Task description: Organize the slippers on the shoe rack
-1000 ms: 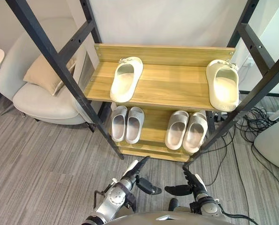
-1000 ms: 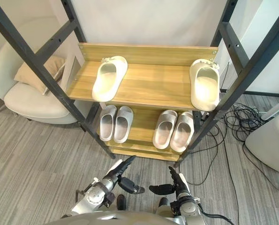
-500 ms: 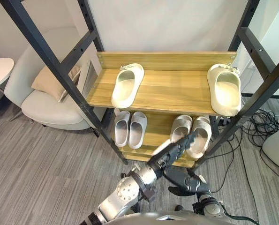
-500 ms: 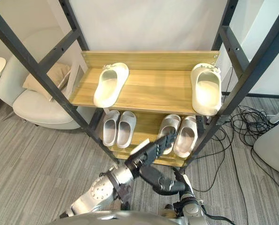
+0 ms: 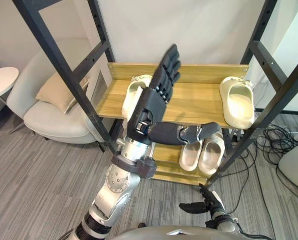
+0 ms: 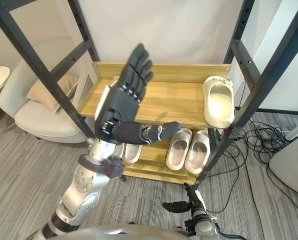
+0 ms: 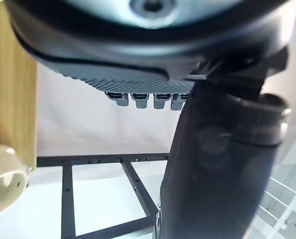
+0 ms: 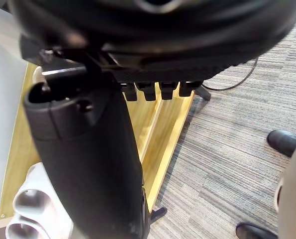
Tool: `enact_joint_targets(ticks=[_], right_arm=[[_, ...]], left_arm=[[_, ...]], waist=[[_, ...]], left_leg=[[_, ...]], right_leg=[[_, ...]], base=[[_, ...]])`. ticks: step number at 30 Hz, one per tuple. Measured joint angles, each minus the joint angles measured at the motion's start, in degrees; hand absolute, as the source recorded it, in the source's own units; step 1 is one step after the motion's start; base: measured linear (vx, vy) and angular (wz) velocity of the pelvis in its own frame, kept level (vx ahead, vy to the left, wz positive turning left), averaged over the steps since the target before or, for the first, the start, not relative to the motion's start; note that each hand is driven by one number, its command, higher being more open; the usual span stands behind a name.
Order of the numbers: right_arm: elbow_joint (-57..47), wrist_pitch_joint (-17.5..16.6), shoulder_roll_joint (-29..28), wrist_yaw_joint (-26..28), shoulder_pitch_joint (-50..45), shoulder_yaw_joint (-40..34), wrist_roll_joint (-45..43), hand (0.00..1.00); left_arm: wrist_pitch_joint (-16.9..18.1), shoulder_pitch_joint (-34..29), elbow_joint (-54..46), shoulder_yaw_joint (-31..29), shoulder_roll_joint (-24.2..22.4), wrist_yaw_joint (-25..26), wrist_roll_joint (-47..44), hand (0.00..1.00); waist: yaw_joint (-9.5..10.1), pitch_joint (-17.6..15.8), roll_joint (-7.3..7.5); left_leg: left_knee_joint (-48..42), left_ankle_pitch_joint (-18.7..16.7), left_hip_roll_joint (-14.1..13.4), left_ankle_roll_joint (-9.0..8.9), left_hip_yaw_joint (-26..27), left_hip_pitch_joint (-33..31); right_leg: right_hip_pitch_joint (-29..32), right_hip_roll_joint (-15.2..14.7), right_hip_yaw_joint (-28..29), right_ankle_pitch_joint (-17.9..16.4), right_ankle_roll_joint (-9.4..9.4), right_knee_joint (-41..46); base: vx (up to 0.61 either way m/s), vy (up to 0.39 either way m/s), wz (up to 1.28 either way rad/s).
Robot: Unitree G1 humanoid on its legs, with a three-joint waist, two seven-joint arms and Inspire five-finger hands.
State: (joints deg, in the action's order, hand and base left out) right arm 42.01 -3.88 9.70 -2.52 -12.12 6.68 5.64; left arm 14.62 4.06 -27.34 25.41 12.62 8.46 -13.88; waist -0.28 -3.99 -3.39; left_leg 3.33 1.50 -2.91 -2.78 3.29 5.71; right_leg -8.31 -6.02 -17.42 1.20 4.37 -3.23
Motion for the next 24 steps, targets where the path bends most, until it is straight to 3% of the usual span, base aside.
enact_joint_targets(ticks=[8,17,24], right_arm=[[0.11,-0.02,0.45,0.10,0.01,1.89,0.01,1.00],[0.02,-0.18,0.79,0.87,0.07,2.11,0.04,1.00],[-0.12,-0.64,0.86,1.28,-0.01,1.96,1.03,1.00]], left_arm=[[0.31,7.27,5.45,-7.00,3.28,8.73,15.56,1.00],[-1.76,15.75,18.60,-12.28,13.59,9.32,26.97,1.00],[-4.01,20.40,25.13,-12.88,20.30,9.37,37.57,1.00]], waist=[[-0.05,0.67,0.54],[-0.29,0.20,1.58],[-0.86,-0.31,2.58]], left_leg=[[0.06,0.06,0.05,0.03,-0.54,-0.14],[0.42,0.03,0.03,0.01,0.39,-0.83],[0.45,-0.09,0.08,0.07,1.00,-1.59]], right_leg=[[0.04,0.00,-0.43,-0.01,0.00,-0.03],[1.36,0.08,0.44,0.03,0.01,-0.33],[2.56,0.04,1.30,0.10,0.06,-0.27]], base=[[0.00,0.002,0.03],[0.01,0.004,-0.05],[0.00,0.015,-0.06]])
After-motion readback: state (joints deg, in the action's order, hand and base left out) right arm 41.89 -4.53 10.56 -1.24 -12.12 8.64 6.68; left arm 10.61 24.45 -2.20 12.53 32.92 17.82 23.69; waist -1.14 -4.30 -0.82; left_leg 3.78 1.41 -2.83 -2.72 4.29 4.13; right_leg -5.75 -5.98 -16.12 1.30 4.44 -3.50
